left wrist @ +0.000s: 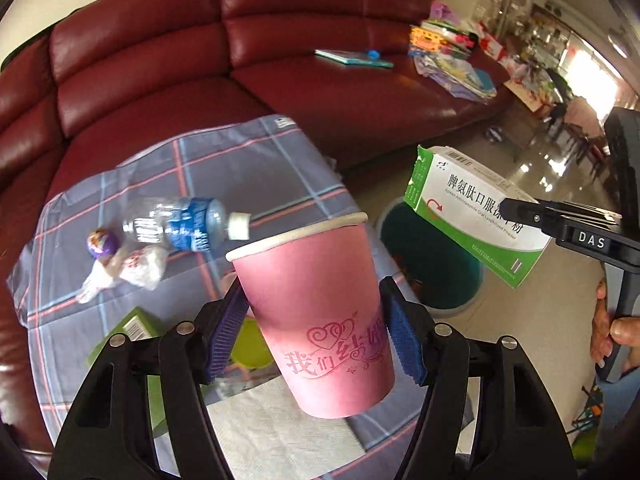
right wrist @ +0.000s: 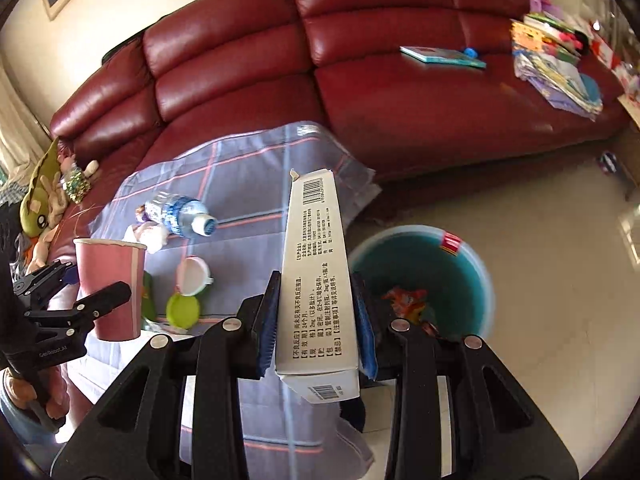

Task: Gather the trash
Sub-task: 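Carry the cup and carton over the teal bin and open the right gripper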

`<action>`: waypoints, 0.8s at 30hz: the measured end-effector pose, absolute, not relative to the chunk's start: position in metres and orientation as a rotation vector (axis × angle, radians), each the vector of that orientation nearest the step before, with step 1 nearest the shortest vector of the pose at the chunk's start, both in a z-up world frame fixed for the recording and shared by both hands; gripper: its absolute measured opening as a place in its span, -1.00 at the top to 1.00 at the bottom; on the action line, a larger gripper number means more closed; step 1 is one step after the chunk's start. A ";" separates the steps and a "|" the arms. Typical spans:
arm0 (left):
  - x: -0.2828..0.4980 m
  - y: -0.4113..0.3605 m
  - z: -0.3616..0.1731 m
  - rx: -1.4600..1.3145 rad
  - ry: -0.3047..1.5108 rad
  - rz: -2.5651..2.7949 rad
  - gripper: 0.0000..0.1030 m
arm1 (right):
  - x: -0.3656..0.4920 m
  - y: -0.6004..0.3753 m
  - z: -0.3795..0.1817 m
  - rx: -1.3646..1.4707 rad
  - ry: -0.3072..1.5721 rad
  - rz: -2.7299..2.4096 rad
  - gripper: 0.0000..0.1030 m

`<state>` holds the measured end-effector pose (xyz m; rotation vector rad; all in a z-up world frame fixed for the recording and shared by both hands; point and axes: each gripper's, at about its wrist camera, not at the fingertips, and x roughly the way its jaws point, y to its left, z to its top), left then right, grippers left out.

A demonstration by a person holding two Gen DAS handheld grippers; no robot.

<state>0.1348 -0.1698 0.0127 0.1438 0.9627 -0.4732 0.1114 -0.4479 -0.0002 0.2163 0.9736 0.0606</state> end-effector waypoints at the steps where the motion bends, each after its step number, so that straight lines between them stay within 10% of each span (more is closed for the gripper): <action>1: 0.136 -0.182 0.010 0.150 0.969 -0.494 -0.31 | 0.109 -0.459 -0.004 0.222 0.982 0.039 0.38; 14: 0.162 -0.295 -0.044 0.229 1.059 -0.658 -0.31 | 0.116 -0.531 -0.077 0.312 1.133 -0.050 0.35; 18: 0.169 -0.313 -0.056 0.237 1.085 -0.668 -0.31 | 0.122 -0.541 -0.086 0.340 1.136 -0.056 -0.17; 24: 0.175 -0.328 -0.068 0.244 1.108 -0.681 -0.32 | 0.127 -0.551 -0.085 0.338 1.136 -0.078 -0.44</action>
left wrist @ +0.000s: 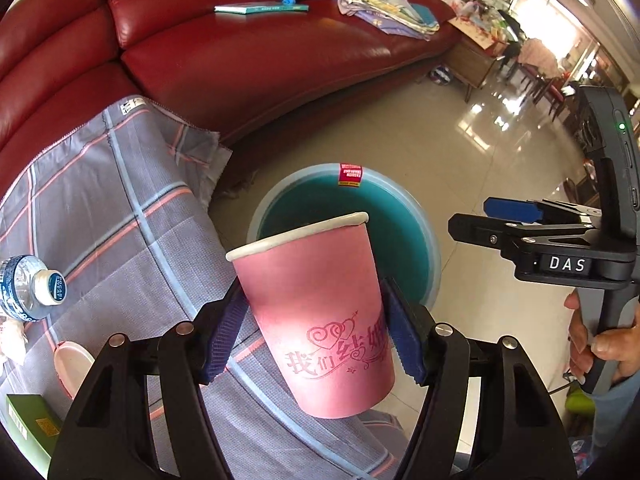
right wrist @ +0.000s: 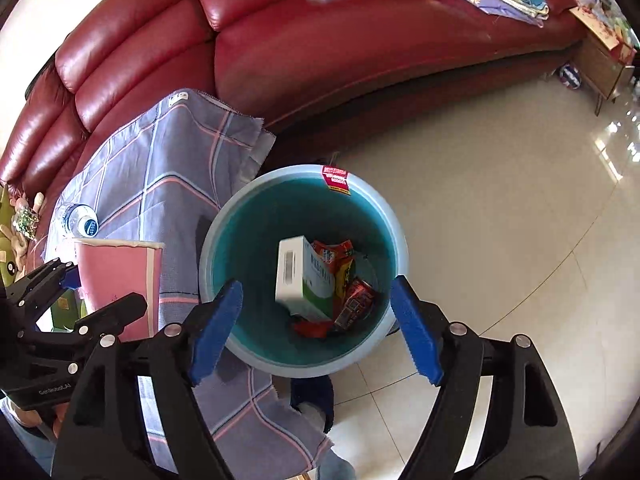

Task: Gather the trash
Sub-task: 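Carry the cup and carton over the teal bin and open the right gripper, then open the left gripper to drop the pink cup into the bin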

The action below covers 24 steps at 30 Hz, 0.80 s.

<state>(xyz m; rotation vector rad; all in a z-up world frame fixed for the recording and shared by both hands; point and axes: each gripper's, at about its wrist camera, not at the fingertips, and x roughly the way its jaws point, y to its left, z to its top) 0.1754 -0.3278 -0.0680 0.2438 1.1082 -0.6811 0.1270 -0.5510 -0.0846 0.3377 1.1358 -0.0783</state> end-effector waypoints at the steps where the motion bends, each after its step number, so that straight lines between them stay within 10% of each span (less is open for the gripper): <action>1: 0.177 -0.330 -0.071 0.243 1.114 -0.682 -0.32 | 0.128 -0.553 -0.085 0.343 1.140 -0.078 -0.48; 13: 0.187 -0.365 -0.094 0.284 1.151 -0.699 -0.41 | 0.133 -0.571 -0.088 0.347 1.165 -0.127 -0.65; 17: 0.187 -0.366 -0.095 0.301 1.138 -0.665 -0.84 | 0.134 -0.574 -0.089 0.354 1.171 -0.134 -0.72; 24: 0.187 -0.353 -0.092 0.286 1.139 -0.631 -0.90 | 0.136 -0.573 -0.090 0.349 1.186 -0.143 -0.75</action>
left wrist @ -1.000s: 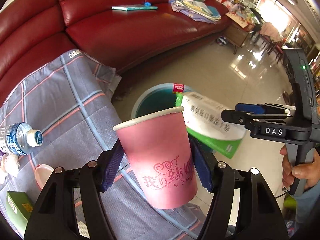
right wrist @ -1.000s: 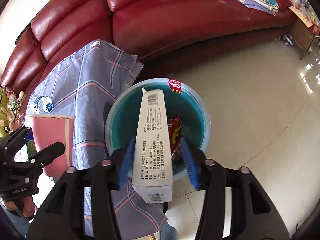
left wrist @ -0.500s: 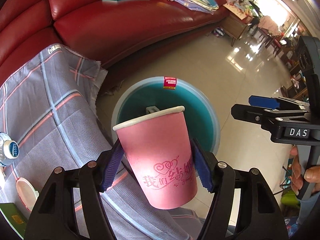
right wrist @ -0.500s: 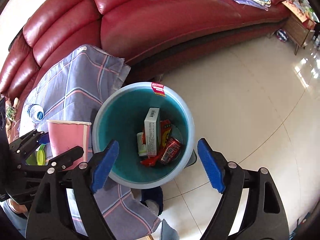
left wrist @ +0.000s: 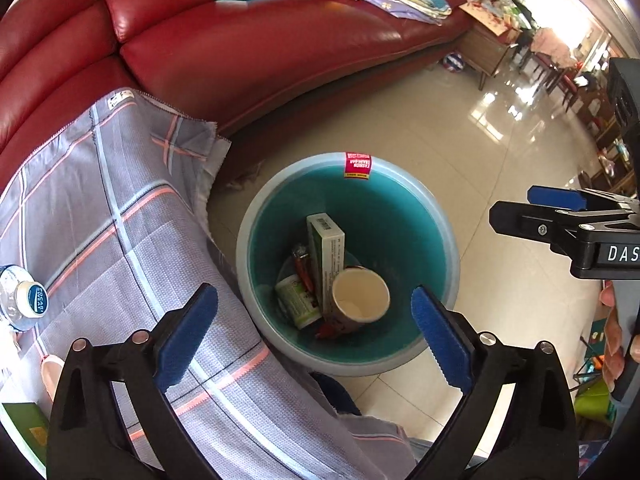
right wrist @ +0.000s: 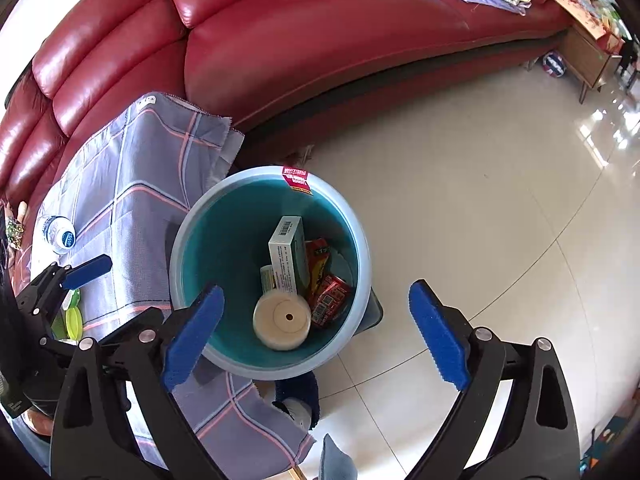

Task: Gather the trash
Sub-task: 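Open the left gripper to drop the pink cup into the bin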

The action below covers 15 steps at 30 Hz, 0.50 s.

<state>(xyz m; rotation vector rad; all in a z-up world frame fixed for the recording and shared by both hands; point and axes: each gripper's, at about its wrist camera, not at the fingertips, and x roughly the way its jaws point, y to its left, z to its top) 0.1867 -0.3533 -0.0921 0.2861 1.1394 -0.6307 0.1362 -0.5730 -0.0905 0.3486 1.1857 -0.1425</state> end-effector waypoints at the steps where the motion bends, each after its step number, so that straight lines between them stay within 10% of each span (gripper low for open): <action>1: 0.187 -0.351 -0.091 0.281 1.142 -0.628 -0.90 | 0.136 -0.572 -0.090 0.348 1.187 -0.143 -0.75; 15: 0.165 -0.314 -0.069 0.256 1.107 -0.613 -0.90 | 0.122 -0.540 -0.074 0.321 1.171 -0.138 -0.75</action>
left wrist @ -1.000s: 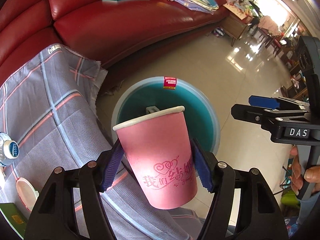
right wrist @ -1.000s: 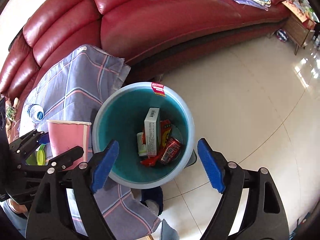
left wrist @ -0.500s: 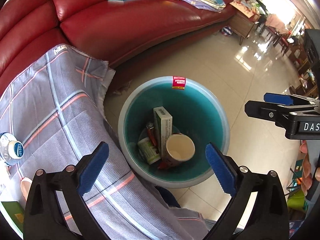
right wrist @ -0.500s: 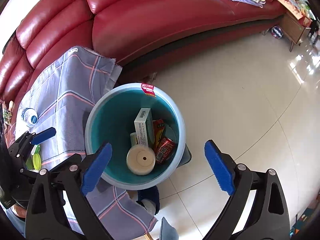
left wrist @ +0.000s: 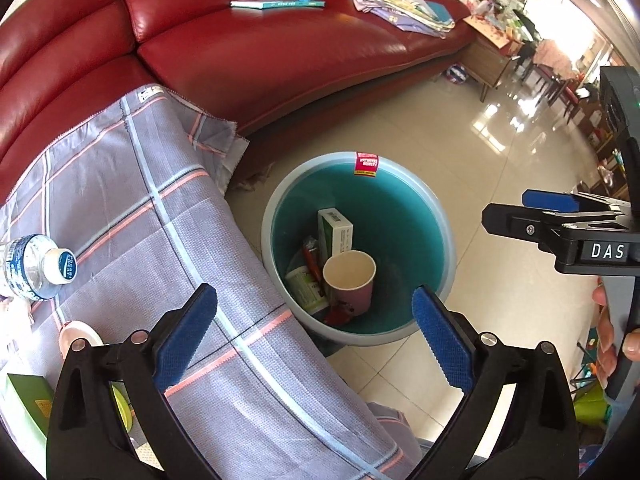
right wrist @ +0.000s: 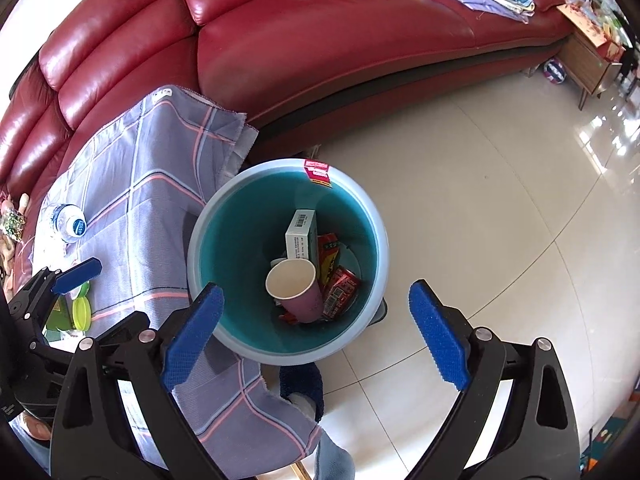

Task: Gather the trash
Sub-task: 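Open the left gripper to drop the pink cup into the bin, then move the right gripper back over the table to the white paper towel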

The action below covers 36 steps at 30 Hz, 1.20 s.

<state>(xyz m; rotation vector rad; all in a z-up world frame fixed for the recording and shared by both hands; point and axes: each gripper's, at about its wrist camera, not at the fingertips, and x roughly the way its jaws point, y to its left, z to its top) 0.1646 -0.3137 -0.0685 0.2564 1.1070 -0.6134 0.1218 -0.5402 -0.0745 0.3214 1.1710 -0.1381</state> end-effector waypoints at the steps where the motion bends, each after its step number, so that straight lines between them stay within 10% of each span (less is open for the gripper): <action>1: 0.163 -0.310 -0.067 0.255 1.105 -0.612 -0.90 | 0.121 -0.537 -0.073 0.321 1.169 -0.138 -0.75; 36: 0.083 0.019 -0.049 0.004 1.053 -0.234 -0.91 | 0.082 -0.232 -0.102 0.093 1.325 0.257 -0.75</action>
